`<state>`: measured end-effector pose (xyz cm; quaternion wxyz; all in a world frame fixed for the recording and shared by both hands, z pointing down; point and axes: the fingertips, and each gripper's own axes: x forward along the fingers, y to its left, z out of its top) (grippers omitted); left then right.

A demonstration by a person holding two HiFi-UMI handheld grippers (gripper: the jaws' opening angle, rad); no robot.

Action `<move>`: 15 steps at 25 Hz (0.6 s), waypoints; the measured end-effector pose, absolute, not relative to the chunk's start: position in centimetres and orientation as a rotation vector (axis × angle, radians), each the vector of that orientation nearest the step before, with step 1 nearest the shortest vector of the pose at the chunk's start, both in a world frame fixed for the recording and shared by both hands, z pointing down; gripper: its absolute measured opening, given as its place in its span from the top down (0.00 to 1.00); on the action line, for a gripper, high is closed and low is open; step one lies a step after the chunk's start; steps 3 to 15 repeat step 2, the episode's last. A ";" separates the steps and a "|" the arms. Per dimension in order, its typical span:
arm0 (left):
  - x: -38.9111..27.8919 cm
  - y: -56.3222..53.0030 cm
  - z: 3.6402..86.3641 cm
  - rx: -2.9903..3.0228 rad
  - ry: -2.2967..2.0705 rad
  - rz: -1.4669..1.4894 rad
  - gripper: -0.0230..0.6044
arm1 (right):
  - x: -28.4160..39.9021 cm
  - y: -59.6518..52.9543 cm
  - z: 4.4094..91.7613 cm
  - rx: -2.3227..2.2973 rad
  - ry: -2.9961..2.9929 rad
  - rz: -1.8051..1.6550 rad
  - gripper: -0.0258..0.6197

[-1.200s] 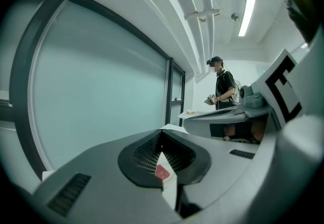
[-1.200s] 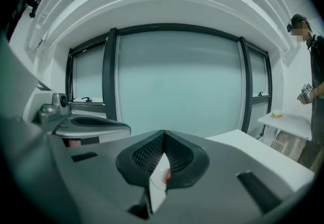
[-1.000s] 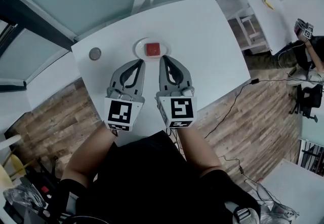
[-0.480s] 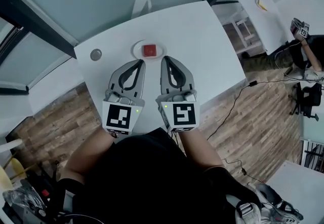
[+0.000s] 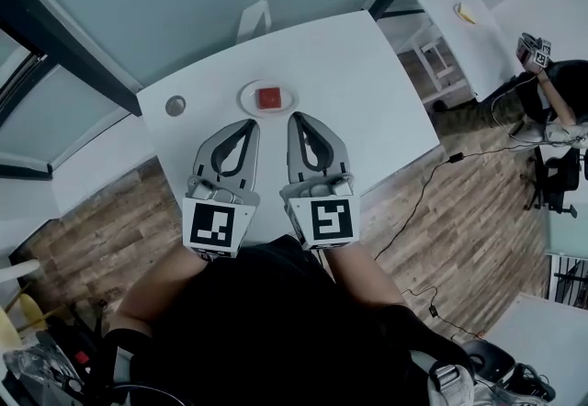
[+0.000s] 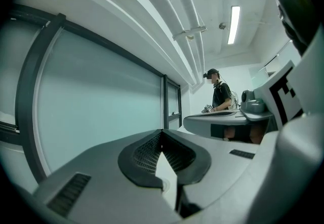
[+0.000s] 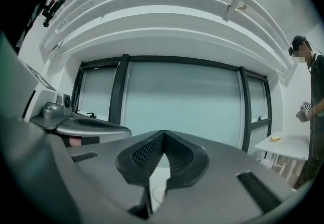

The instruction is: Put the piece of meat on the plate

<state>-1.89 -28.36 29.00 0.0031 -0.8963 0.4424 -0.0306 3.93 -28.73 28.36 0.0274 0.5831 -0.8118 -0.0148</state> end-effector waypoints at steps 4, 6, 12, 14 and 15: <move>-2.0 -28.1 28.8 -2.816 1.395 -0.096 0.96 | 3.8 -28.5 28.2 1.798 -2.517 -0.048 0.96; -2.0 -28.1 28.8 -2.816 1.395 -0.096 0.96 | 3.8 -28.5 28.2 1.798 -2.517 -0.048 0.96; -2.0 -28.1 28.8 -2.816 1.395 -0.096 0.96 | 3.8 -28.5 28.2 1.798 -2.517 -0.048 0.96; -2.0 -28.1 28.8 -2.816 1.395 -0.096 0.96 | 3.8 -28.5 28.2 1.798 -2.517 -0.048 0.96; -2.0 -28.1 28.8 -2.816 1.395 -0.096 0.96 | 3.8 -28.5 28.2 1.798 -2.517 -0.048 0.96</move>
